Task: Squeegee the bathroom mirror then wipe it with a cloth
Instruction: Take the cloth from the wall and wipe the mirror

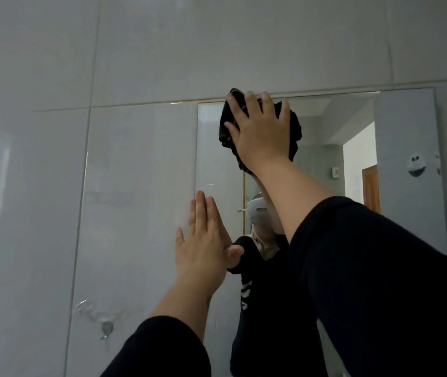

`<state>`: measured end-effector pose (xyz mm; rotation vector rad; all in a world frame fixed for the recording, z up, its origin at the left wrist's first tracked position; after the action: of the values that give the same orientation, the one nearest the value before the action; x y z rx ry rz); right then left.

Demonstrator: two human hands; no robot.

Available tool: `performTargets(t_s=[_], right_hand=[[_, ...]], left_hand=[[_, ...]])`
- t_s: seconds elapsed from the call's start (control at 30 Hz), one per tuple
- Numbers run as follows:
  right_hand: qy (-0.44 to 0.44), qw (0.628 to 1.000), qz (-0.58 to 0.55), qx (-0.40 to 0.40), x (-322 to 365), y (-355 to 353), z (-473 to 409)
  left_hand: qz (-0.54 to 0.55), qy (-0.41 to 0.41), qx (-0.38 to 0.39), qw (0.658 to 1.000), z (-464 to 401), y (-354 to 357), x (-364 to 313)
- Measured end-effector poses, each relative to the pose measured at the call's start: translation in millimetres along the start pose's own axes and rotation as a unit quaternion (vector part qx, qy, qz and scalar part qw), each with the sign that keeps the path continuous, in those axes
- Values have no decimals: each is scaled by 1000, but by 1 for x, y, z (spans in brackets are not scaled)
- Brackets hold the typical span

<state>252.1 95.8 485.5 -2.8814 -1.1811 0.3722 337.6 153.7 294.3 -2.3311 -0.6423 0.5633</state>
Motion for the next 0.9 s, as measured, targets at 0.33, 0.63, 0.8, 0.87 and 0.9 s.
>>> performTargets(t_s=[0.33, 0.63, 0.8, 0.87, 0.9], right_hand=[[92, 995, 22, 12, -133, -14, 48], [193, 981, 6, 31, -222, -21, 61], [243, 970, -21, 6, -235, -21, 100], [252, 967, -24, -2, -234, -19, 117], [256, 966, -24, -7, -232, -18, 125]], left_hand=[[-34, -13, 37, 999, 3, -4, -7], [-32, -5, -2, 999, -1, -2, -4], [-27, 6, -13, 1000, 0, -2, -5], [-18, 7, -12, 1000, 0, -2, -5], [-13, 6, -11, 1000, 1, -2, -6]])
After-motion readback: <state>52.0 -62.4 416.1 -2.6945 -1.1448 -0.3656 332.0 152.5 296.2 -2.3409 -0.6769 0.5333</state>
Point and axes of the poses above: each hand's wrist, its own z-axis away from the middle knuckle, its own y-axis out of the palm, x = y × z, the point moved 7 cm from there along -z, towards the middle knuckle, and after that the axes turned 2 degrees about x, right-handed, at the moved point
